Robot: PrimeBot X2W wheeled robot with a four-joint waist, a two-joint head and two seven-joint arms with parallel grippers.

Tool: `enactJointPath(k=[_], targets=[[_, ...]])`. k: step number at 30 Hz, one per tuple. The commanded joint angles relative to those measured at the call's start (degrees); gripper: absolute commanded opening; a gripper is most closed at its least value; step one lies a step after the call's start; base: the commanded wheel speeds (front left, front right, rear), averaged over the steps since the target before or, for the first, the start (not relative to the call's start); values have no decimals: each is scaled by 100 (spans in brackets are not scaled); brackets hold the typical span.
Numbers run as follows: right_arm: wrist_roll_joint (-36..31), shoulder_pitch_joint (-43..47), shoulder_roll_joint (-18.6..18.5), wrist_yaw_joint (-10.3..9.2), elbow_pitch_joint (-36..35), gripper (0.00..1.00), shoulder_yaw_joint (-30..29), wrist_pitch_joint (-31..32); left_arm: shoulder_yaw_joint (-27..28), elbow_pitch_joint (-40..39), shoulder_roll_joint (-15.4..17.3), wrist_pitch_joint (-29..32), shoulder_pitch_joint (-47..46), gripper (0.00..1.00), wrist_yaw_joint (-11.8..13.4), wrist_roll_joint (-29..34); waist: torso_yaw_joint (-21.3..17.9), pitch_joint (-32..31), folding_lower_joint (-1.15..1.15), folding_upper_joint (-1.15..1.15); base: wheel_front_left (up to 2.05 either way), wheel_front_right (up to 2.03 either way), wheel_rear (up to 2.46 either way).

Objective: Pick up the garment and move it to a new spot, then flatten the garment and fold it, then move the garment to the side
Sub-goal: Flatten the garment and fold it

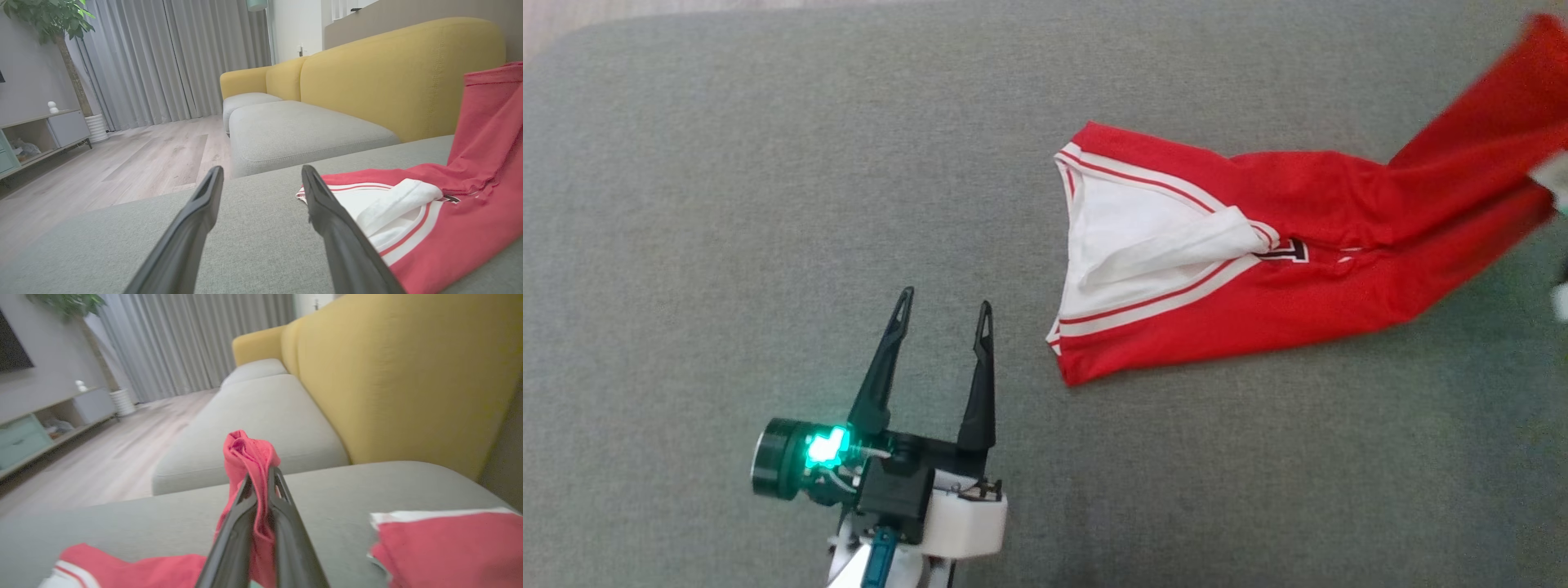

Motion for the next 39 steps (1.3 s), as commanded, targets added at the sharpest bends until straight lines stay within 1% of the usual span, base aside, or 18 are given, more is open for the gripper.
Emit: enactJointPath(k=[1,5,7,9,14,16,19,22,23,24,25,26,27,28,31,33,36,39], targets=[[30,58,-15,-4,-360,0,133,99,219,-152,-42,-28,14,100,-28,82,39,-17,0,0,0,0,0],[-170,63,480,-4,-1109,0,463,518,280,-154,-115,-28,39,100,-118,120,168,-18,0,0,0,0,0],[-289,31,804,-4,-1304,0,633,703,305,-153,-154,-28,43,100,-156,140,244,-6,0,0,0,0,0],[-442,-37,1163,-4,-1346,0,791,821,335,-149,-191,-28,46,100,-190,156,311,9,0,0,0,0,0],[-1103,-140,2054,-4,-1005,0,1041,801,353,-112,-303,-28,39,100,-295,186,501,52,0,0,0,0,0],[-1349,-163,2330,-4,-799,0,1085,702,374,-103,-343,-28,45,100,-320,191,559,63,0,0,0,0,0],[-1607,-163,2535,-4,-544,0,1256,554,401,-81,-393,-28,58,100,-358,199,629,71,0,0,0,0,0],[-1735,-134,2596,-4,-344,0,1475,426,428,-72,-435,-28,74,100,-386,212,663,73,0,0,0,0,0],[-1703,-123,2601,-4,-310,6,1607,379,436,-70,-447,-28,78,100,-394,216,669,74,0,0,0,0,0],[-1616,-100,2603,-4,-287,10,1750,332,445,-67,-459,-28,83,100,-402,221,669,72,0,0,0,0,0],[-1616,-100,2603,-4,-287,10,1750,332,445,-67,-459,-28,83,100,-402,221,669,72,0,0,0,0,0],[-1518,-74,2604,-4,-258,28,1883,294,454,-65,-470,-28,89,100,-410,224,667,70,0,0,0,0,0],[-1424,-53,2605,-4,-227,55,2027,271,464,-61,-480,-28,93,100,-419,226,659,68,0,0,0,0,0],[-1343,-36,2605,-4,-205,100,2149,234,476,-58,-489,-28,97,100,-427,228,644,64,0,0,0,0,0],[-1190,7,2606,-4,-201,100,2386,80,510,-44,-508,-28,107,100,-461,241,585,47,0,0,0,0,0],[-1146,19,2606,-4,-273,100,2412,-72,543,-40,-514,-28,114,100,-484,256,528,27,0,0,0,0,0],[-1206,57,2607,-4,-444,100,2234,-352,605,-26,-508,-28,135,100,-522,281,433,-39,0,0,0,0,0],[-1522,164,2607,-4,-651,100,1878,-671,682,-21,-498,-28,181,100,-545,290,318,-153,0,0,0,0,0]])
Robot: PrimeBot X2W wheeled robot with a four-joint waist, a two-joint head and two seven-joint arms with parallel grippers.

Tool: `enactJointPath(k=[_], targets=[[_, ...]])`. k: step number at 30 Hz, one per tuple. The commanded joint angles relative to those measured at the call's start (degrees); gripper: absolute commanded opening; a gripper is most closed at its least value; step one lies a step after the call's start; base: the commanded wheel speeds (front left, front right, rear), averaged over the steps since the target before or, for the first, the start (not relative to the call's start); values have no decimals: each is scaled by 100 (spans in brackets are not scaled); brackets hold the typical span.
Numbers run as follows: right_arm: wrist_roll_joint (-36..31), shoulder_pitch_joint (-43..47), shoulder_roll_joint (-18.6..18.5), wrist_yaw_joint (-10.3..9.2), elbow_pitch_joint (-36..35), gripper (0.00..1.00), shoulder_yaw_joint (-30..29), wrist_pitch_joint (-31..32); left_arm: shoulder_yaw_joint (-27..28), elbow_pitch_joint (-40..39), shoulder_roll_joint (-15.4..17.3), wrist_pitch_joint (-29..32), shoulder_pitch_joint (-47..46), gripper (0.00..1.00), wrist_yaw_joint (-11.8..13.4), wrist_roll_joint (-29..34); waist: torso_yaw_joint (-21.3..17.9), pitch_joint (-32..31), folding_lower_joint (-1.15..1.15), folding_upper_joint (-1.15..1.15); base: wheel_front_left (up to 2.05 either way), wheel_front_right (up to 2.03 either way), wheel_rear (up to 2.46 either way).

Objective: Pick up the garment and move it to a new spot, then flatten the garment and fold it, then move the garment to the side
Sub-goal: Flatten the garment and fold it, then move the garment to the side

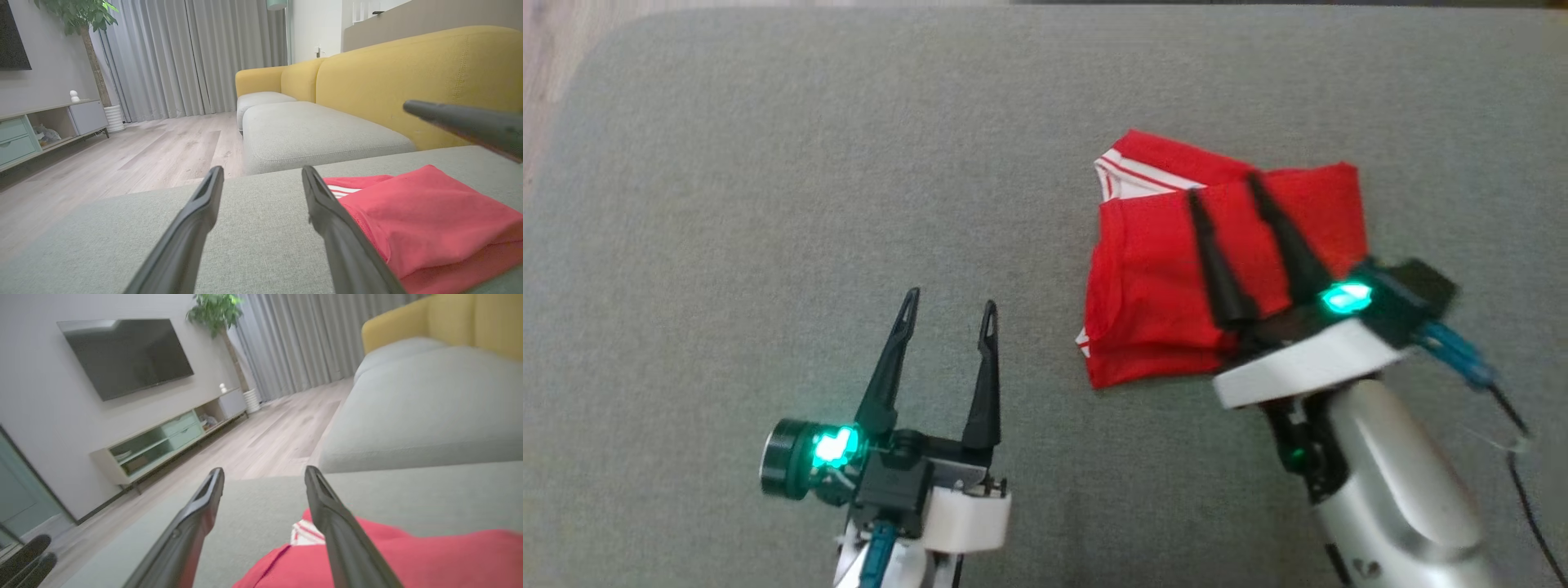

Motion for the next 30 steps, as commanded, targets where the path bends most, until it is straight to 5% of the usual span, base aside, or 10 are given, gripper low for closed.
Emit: enactJointPath(k=[1,12,20,30], targets=[[-68,91,104,-4,-284,100,-60,-146,242,-171,-20,-29,46,100,-40,34,-106,-113,0,0,0,0,0],[-598,1428,-555,-4,-870,100,-1528,-417,701,-166,-10,-29,596,100,-194,-187,-633,-837,0,0,0,0,0],[-1390,2528,-635,-4,-576,100,-1307,-418,1008,112,-31,-29,1141,100,-385,-272,-831,-1373,0,0,0,0,0],[-1535,2713,-390,-4,-367,100,-1334,-419,1235,280,-87,-29,1484,100,-512,-223,-898,-1575,0,0,0,0,0]])
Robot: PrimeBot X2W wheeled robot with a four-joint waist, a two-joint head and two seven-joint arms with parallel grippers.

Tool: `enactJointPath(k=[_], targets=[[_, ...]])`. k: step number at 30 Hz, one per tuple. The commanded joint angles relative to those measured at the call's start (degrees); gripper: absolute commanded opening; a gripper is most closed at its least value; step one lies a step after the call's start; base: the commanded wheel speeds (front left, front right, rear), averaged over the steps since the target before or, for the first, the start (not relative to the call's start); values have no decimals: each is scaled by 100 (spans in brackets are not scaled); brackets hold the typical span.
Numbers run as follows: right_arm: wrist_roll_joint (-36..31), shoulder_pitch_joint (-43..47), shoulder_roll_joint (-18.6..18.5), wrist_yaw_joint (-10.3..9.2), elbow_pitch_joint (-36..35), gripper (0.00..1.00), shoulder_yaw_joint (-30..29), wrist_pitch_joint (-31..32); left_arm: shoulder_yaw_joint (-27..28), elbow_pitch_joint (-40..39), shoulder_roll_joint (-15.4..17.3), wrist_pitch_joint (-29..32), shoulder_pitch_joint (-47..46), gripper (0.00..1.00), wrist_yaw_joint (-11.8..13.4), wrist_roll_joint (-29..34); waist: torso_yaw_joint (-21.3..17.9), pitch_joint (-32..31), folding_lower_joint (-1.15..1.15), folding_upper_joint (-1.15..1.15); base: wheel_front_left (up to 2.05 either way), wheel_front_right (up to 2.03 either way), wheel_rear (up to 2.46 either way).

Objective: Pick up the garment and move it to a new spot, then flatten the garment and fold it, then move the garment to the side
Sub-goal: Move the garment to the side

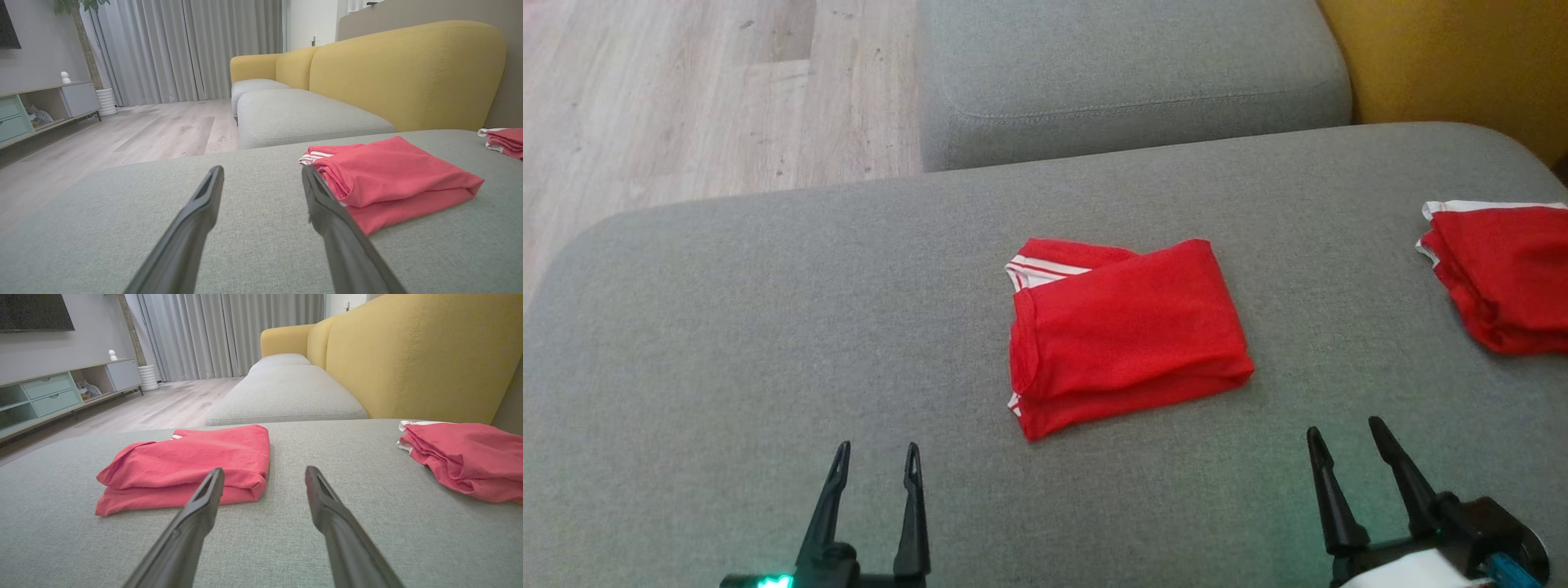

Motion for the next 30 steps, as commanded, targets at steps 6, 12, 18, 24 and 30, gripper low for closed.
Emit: enactJointPath(k=[6,12,18,24,30], targets=[[-81,-167,16,-4,-167,100,52,-37,312,-119,-98,-29,-119,100,-25,9,40,-2,0,0,0,0,0],[-96,-167,23,-4,-167,100,65,-37,372,-109,-115,-29,-63,100,-9,-12,67,17,0,0,0,0,0],[-95,-180,2,-4,-185,100,66,-37,374,-116,-124,-29,-42,100,-14,-31,110,43,0,0,0,0,0],[-117,-210,-40,-4,-183,100,44,-37,365,-132,-127,-29,-43,100,15,-87,137,62,0,0,0,0,0],[-120,-220,-36,-4,-175,100,43,-37,338,-136,-128,-29,-37,100,39,-116,136,78,0,0,0,0,0]])
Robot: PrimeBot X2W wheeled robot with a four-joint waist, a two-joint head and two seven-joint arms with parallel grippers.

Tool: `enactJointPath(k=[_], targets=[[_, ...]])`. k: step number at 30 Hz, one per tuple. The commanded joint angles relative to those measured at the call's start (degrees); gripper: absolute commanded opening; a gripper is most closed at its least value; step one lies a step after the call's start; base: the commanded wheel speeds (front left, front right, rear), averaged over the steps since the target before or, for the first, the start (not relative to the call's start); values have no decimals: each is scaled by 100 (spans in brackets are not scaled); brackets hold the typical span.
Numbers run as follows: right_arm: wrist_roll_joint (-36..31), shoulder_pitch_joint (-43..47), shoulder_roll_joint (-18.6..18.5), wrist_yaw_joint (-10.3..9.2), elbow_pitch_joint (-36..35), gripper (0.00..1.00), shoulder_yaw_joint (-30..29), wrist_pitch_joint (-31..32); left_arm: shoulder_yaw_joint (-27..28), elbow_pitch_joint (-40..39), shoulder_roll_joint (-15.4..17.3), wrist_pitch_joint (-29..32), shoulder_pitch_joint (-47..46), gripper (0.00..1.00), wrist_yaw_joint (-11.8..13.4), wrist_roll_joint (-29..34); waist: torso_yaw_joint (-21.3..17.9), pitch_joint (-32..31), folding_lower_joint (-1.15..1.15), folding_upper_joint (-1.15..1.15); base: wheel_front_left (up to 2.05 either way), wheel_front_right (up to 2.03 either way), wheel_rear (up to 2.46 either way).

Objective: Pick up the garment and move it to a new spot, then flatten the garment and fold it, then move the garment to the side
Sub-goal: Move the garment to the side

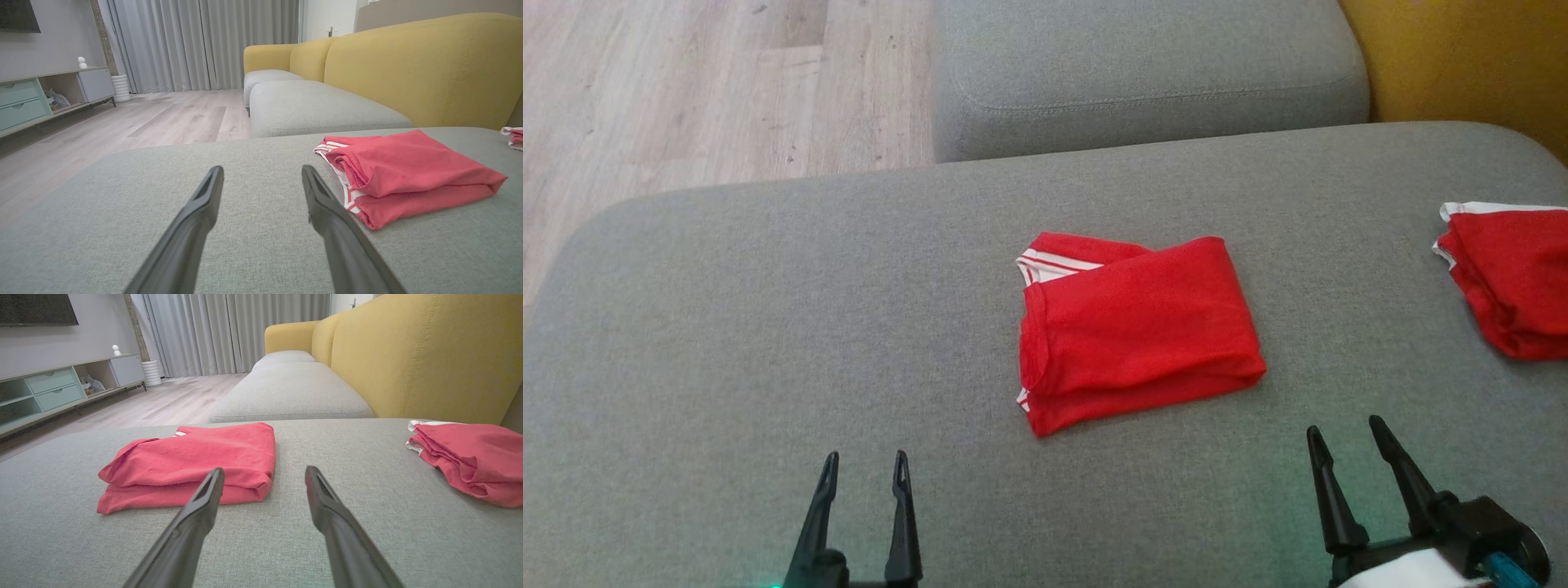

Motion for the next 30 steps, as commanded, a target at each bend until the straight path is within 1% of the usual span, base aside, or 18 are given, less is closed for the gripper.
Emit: enactJointPath(k=[1,6,14,21,25,28,29,30], targets=[[-25,-216,-102,-4,-171,100,104,-37,168,-183,-59,-29,-148,100,29,-34,2,8,0,0,0,0,0],[-16,-229,-108,-4,-180,100,100,-37,150,-254,-59,-29,-161,100,-1,-125,16,37,0,0,0,0,0],[-9,-385,-151,-4,-88,100,90,-37,170,-495,-59,-29,-146,100,47,-247,48,170,0,0,0,0,0],[284,-1160,-185,-4,174,100,32,-37,34,-642,-60,-29,-419,100,80,-138,126,732,0,0,0,0,0],[515,-1748,-324,-4,653,100,115,-37,-76,-715,-60,-29,-611,100,147,-87,178,1070,0,0,0,0,0],[758,-2253,-424,-4,1336,100,255,12,-172,-719,-60,-29,-748,100,213,-90,216,1242,0,0,0,0,0],[1035,-2621,-463,-4,1755,100,411,236,-235,-713,-60,-29,-841,100,246,-89,255,1371,0,0,0,0,0],[1190,-2784,-486,-4,1945,100,512,368,-265,-711,-60,-29,-890,100,261,-86,276,1423,0,0,0,0,0]])
